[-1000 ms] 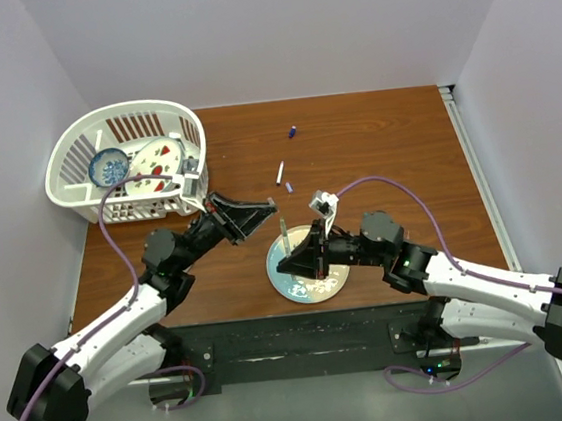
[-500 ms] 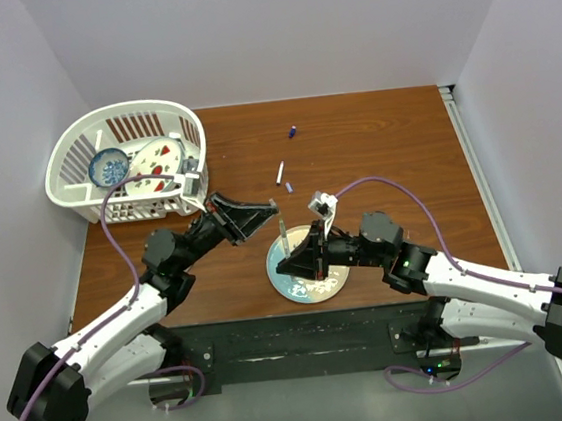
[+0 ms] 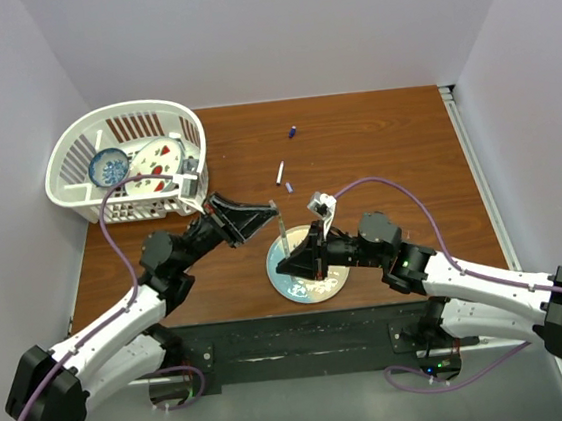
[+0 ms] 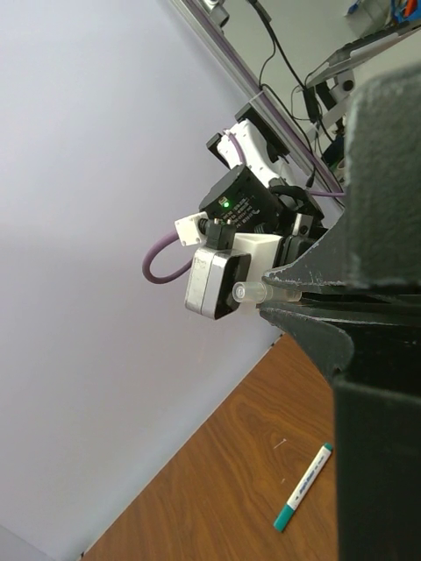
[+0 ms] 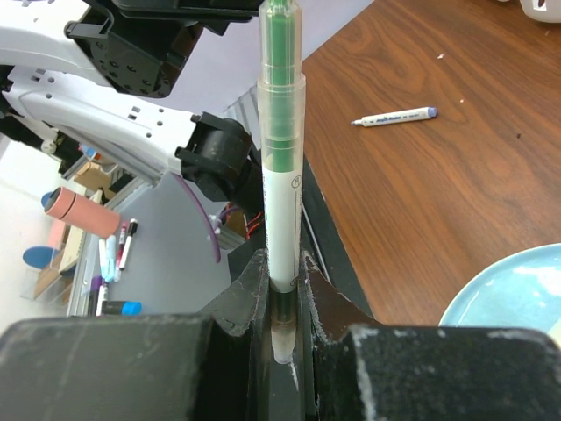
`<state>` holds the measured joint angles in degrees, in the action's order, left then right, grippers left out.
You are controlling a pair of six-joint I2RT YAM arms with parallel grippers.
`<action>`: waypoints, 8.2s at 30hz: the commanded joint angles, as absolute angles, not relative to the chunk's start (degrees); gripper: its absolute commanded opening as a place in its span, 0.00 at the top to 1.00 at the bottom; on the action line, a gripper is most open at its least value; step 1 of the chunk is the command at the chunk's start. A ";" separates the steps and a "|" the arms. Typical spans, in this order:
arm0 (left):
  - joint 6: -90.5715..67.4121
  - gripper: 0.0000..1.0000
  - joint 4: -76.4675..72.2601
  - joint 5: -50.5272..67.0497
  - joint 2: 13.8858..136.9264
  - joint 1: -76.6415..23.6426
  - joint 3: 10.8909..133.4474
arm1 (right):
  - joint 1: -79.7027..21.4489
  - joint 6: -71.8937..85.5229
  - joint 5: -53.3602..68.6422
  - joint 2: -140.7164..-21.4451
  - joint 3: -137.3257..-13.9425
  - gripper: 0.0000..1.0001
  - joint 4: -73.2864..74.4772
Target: Insert the pens into the pen caps
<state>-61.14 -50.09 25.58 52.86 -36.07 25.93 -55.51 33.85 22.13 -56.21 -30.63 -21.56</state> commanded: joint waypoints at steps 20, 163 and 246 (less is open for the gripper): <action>-57.66 1.00 -48.78 27.33 52.47 -36.39 28.21 | -55.99 32.87 21.36 -55.72 -33.13 1.00 -22.15; -42.27 0.30 -24.70 33.40 49.30 -36.21 39.28 | -56.34 26.54 23.64 -57.57 -38.58 1.00 -14.33; -38.41 0.00 -0.20 17.98 60.83 -27.78 52.20 | -43.95 25.66 -11.40 -57.11 -42.00 0.99 23.43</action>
